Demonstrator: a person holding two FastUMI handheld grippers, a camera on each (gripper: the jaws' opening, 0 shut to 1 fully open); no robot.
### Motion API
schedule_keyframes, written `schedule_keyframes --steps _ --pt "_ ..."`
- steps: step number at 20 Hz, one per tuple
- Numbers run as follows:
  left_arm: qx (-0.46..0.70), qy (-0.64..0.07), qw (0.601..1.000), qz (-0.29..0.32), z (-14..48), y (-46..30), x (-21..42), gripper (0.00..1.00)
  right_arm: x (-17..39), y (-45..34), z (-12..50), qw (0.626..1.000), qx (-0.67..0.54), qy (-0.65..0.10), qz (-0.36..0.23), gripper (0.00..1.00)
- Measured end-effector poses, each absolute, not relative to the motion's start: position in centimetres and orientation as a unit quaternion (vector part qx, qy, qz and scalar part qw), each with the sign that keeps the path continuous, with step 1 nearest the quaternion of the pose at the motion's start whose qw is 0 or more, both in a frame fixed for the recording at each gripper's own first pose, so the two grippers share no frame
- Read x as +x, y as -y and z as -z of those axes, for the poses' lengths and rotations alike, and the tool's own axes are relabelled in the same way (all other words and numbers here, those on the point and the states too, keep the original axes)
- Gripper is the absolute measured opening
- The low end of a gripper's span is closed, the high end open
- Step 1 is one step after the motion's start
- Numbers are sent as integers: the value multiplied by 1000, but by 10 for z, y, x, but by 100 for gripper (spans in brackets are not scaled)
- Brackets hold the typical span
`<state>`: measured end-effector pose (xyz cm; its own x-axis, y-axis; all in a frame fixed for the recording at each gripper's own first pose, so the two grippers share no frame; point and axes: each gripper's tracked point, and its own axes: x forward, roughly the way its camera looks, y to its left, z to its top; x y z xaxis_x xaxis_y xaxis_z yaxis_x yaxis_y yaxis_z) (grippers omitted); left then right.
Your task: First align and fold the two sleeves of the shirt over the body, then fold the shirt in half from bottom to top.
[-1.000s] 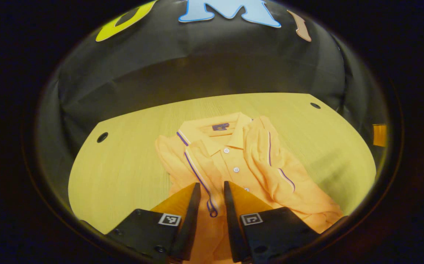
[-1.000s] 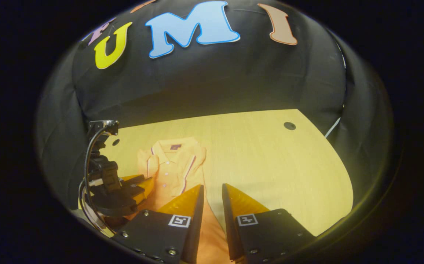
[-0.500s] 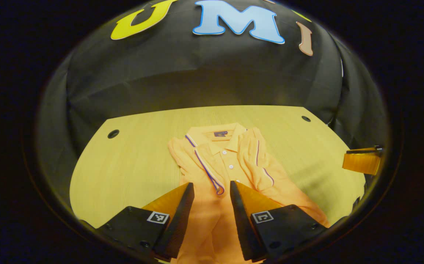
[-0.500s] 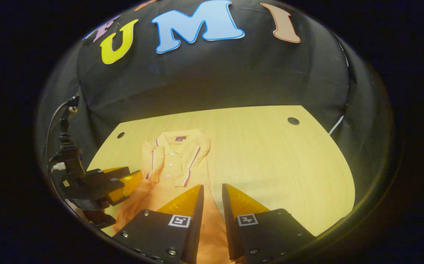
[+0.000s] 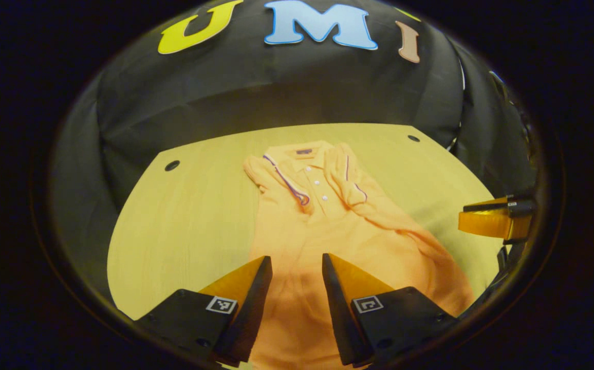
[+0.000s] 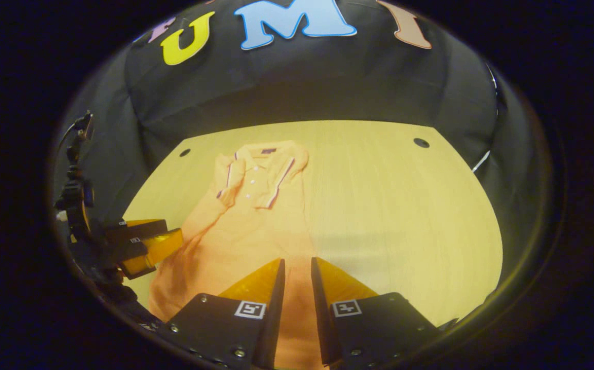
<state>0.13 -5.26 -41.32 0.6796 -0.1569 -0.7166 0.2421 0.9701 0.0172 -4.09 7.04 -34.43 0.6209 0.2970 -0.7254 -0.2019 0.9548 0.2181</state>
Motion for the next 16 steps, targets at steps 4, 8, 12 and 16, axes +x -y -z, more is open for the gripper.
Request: schedule_keyframes --steps 4,8,12,16 --pt "69 -406 904 116 420 48 -40 65 -74 -72 360 884 46 -438 -160 33" --pt "68 -428 895 108 430 43 -75 73 -107 -74 374 866 38 -464 -180 46" --pt "78 -445 885 114 440 43 -106 81 -136 -71 384 853 33 -484 -191 48" --pt "78 -465 875 109 451 40 -132 93 -158 -60 396 843 27 -503 -187 89"
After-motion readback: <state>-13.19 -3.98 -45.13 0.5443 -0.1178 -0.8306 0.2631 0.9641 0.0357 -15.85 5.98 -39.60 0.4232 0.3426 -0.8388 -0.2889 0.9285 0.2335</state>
